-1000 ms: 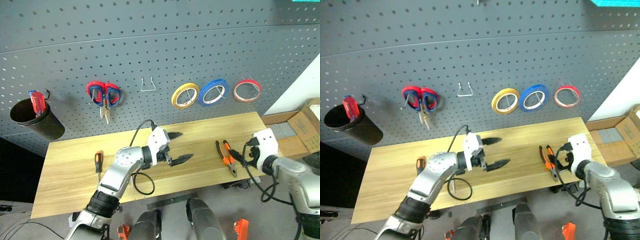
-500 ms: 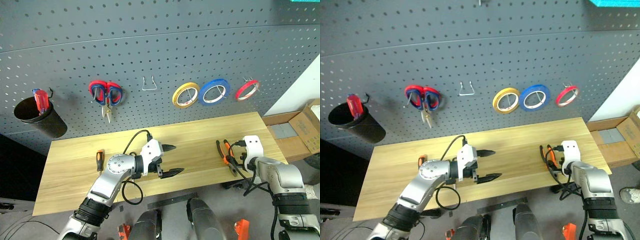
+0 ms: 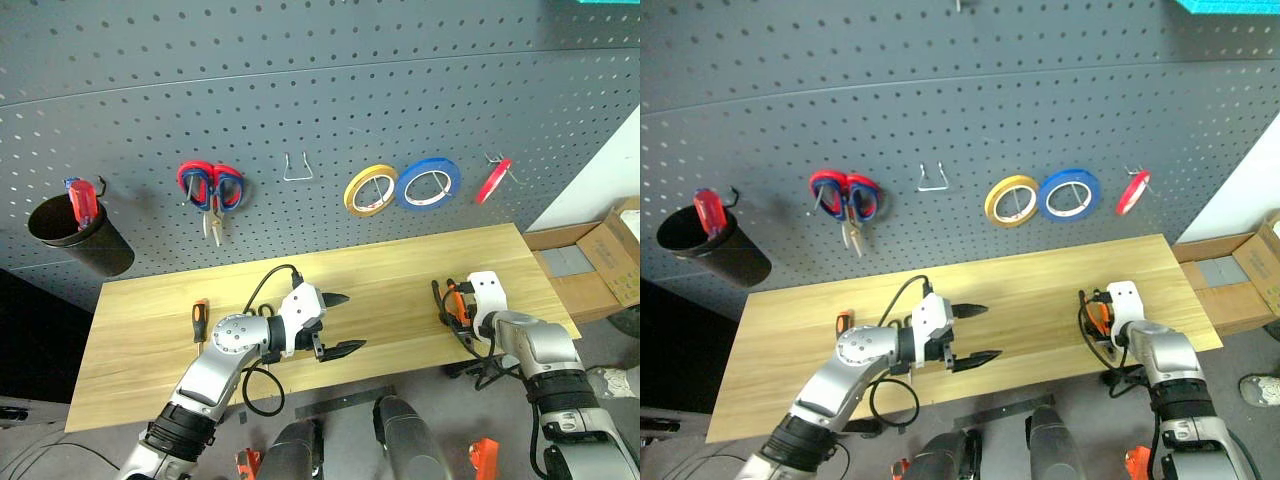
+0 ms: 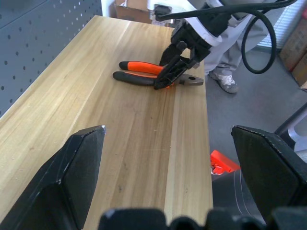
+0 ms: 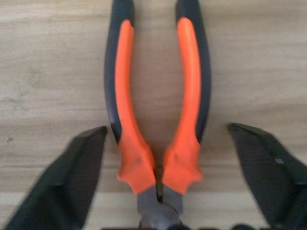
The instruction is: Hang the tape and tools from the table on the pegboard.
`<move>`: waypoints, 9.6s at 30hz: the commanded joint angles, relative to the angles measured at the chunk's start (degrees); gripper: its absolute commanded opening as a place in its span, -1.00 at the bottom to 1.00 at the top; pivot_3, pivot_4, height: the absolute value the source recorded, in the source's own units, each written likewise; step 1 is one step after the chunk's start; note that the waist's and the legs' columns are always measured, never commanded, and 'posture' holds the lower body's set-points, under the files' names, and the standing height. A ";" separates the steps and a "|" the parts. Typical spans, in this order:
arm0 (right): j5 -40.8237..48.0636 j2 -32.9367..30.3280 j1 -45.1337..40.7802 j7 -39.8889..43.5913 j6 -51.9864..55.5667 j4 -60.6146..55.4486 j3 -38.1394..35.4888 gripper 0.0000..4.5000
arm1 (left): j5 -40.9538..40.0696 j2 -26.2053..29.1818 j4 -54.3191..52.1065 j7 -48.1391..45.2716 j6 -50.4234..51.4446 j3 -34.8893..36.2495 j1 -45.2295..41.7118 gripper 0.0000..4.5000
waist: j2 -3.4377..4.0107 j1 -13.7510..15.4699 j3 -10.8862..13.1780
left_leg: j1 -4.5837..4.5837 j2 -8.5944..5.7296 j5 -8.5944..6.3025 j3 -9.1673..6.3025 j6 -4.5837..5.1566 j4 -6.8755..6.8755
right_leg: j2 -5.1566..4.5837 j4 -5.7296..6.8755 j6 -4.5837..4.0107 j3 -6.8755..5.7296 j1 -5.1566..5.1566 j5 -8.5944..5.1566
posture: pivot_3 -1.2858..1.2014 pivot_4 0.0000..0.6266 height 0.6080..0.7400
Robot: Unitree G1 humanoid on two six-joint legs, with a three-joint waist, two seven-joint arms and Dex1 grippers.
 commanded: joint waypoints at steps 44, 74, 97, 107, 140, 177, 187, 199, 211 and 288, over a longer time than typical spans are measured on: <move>-6.06 26.36 -35.83 0.88 -58.01 1.78 7.21 0.00 | 12.06 -16.68 -9.54 46.57 -23.08 21.30 11.36 1.00 | -0.82 6.12 -1.75 | -0.22 0.85 0.25 0.39 -0.84 -0.04 | 0.73 0.04 -0.54 -0.15 -0.69 0.57 | 0.04 -0.46 1.00; -11.84 35.62 -37.31 -14.18 -75.86 28.47 6.12 0.00 | 11.71 -16.13 -16.04 47.61 -16.94 20.27 11.72 1.00 | -0.94 6.40 -2.01 | -0.13 0.85 0.27 0.41 -0.88 -0.07 | 0.75 0.10 -0.65 -0.15 -0.68 0.62 | 0.10 -0.47 1.00; -12.51 34.96 -32.31 -19.14 -72.54 28.23 8.13 0.99 | 10.56 -13.49 -14.11 46.29 -9.25 21.77 9.68 1.00 | -0.95 6.41 -2.05 | 0.01 0.84 0.32 0.39 -0.90 0.00 | 0.76 0.11 -0.76 -0.16 -0.55 0.71 | 0.07 -0.42 1.00; -5.55 22.55 -13.48 3.78 -42.70 -10.55 13.60 0.99 | 4.67 -10.43 -13.09 40.51 13.12 22.14 9.42 1.00 | -0.93 6.15 -2.08 | -0.12 0.89 0.30 0.40 -0.88 -0.11 | 0.76 -0.06 -0.76 -0.21 -0.66 0.71 | 0.02 -0.36 1.00; -1.01 -1.40 -2.92 33.57 -19.98 -33.26 28.34 0.99 | 9.44 -22.44 -0.09 58.02 37.33 16.55 6.45 1.00 | -1.03 6.25 -2.07 | -0.08 0.96 0.21 0.40 -0.88 -0.04 | 0.67 -0.21 -0.70 -0.29 -0.46 0.68 | -0.03 -0.31 1.00; 9.57 2.97 -8.52 34.89 -18.45 -38.11 17.73 1.00 | 19.44 -10.51 -7.87 54.20 -0.43 10.33 10.70 -0.90 | -0.94 4.81 -2.34 | 0.79 1.04 -0.04 0.39 -0.71 -0.24 | 0.68 -0.42 -0.61 -0.22 0.43 0.59 | -0.06 -0.34 1.00; 8.32 3.02 -11.00 35.76 -21.84 -34.48 19.16 1.00 | 29.68 -8.87 -17.25 58.58 -14.41 11.45 16.39 -0.90 | -0.90 5.81 -2.32 | 0.72 1.06 -0.05 0.37 -0.65 -0.23 | 0.67 -0.49 -0.36 -0.28 0.43 0.42 | -0.02 -0.39 1.00; 6.52 3.49 -12.23 37.20 -25.22 -31.10 20.63 1.00 | 29.68 -11.66 -22.07 58.37 -8.61 18.51 12.84 -0.90 | -0.91 6.28 -2.32 | 0.69 1.05 -0.05 0.35 -0.66 -0.22 | 0.69 -0.49 -0.54 -0.41 0.39 0.53 | 0.00 -0.44 1.00; 6.10 3.92 -12.23 36.34 -24.75 -32.03 20.54 1.00 | 27.72 -12.94 -19.29 55.93 -7.75 18.23 12.44 -0.90 | -0.91 6.26 -2.32 | 0.69 1.06 -0.05 0.35 -0.67 -0.23 | 0.69 -0.49 -0.60 -0.42 0.39 0.57 | -0.01 -0.46 1.00; 6.29 4.71 -11.63 36.36 -22.45 -31.68 23.52 1.00 | 10.83 -3.79 5.20 49.42 31.25 27.15 0.63 -0.79 | -1.03 5.98 -2.31 | 0.75 1.03 -0.10 0.27 -0.90 -0.26 | 0.71 -0.30 -0.54 -0.31 0.24 0.52 | 0.01 -0.39 1.00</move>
